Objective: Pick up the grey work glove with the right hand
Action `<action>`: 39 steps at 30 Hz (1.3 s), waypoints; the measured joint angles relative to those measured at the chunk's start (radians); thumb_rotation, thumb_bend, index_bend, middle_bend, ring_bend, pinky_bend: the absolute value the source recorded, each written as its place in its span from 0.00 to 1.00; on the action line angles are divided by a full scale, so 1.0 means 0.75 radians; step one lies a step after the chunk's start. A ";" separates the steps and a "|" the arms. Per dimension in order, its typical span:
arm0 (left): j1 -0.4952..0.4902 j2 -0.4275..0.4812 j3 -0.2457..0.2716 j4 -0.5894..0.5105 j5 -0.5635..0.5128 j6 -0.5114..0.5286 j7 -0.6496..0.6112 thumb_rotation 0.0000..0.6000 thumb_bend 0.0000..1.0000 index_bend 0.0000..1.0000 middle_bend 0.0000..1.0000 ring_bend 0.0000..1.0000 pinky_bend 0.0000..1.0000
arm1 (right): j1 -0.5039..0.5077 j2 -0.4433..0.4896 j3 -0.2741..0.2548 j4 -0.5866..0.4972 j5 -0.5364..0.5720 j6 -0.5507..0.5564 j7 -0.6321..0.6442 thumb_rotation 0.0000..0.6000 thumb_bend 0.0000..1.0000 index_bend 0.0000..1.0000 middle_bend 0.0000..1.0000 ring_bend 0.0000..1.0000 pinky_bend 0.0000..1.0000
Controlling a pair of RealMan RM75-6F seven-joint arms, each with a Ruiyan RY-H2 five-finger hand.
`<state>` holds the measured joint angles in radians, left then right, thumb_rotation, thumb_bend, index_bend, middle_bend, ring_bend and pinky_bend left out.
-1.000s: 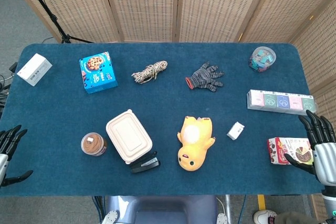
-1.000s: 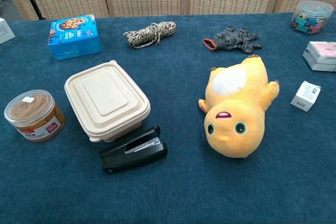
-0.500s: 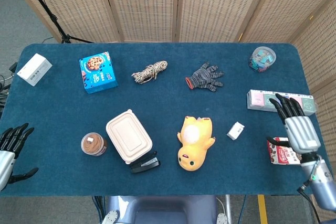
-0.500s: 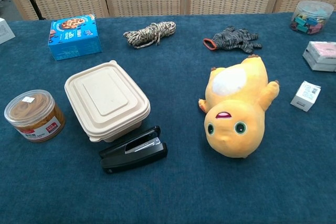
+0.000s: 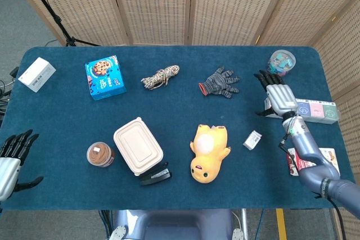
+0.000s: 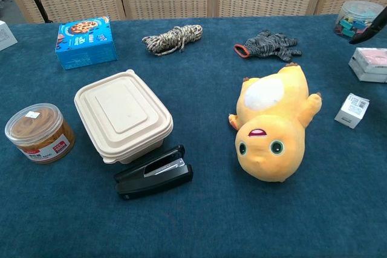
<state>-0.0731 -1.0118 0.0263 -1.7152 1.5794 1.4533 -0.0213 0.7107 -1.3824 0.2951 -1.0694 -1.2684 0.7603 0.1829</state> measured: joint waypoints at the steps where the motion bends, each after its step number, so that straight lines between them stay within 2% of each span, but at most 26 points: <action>1: -0.004 -0.001 -0.004 -0.001 -0.012 -0.010 0.004 1.00 0.00 0.00 0.00 0.00 0.00 | 0.032 -0.038 0.007 0.063 0.013 -0.038 0.016 1.00 0.00 0.00 0.00 0.00 0.00; 13: -0.046 -0.005 -0.041 -0.009 -0.128 -0.096 0.021 1.00 0.00 0.00 0.00 0.00 0.00 | 0.309 -0.415 0.023 0.618 0.048 -0.338 0.209 1.00 0.00 0.00 0.00 0.00 0.00; 19: -0.051 -0.003 -0.048 -0.006 -0.153 -0.109 0.015 1.00 0.00 0.00 0.00 0.00 0.00 | 0.415 -0.571 0.027 0.824 0.036 -0.415 0.326 1.00 0.00 0.01 0.00 0.00 0.00; 25: -0.053 0.001 -0.053 -0.003 -0.171 -0.115 0.002 1.00 0.00 0.00 0.00 0.00 0.00 | 0.483 -0.677 0.019 1.007 0.016 -0.480 0.404 1.00 0.01 0.06 0.00 0.00 0.00; 31: -0.054 0.005 -0.053 0.002 -0.173 -0.116 -0.013 1.00 0.00 0.00 0.00 0.00 0.00 | 0.507 -0.746 -0.003 1.123 -0.008 -0.512 0.447 1.00 0.14 0.12 0.03 0.00 0.00; 34: -0.054 0.005 -0.054 0.004 -0.174 -0.115 -0.016 1.00 0.00 0.00 0.00 0.00 0.00 | 0.512 -0.747 -0.012 1.111 -0.018 -0.540 0.488 1.00 0.16 0.12 0.08 0.00 0.00; 39: -0.056 0.004 -0.049 0.001 -0.167 -0.118 -0.011 1.00 0.00 0.00 0.00 0.00 0.00 | 0.518 -0.726 -0.044 1.067 -0.058 -0.581 0.551 1.00 0.24 0.14 0.10 0.00 0.00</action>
<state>-0.1148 -1.0087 -0.0103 -1.7142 1.4538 1.3645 -0.0299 1.0990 -1.9271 0.2617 -0.2689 -1.3115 0.3244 0.5964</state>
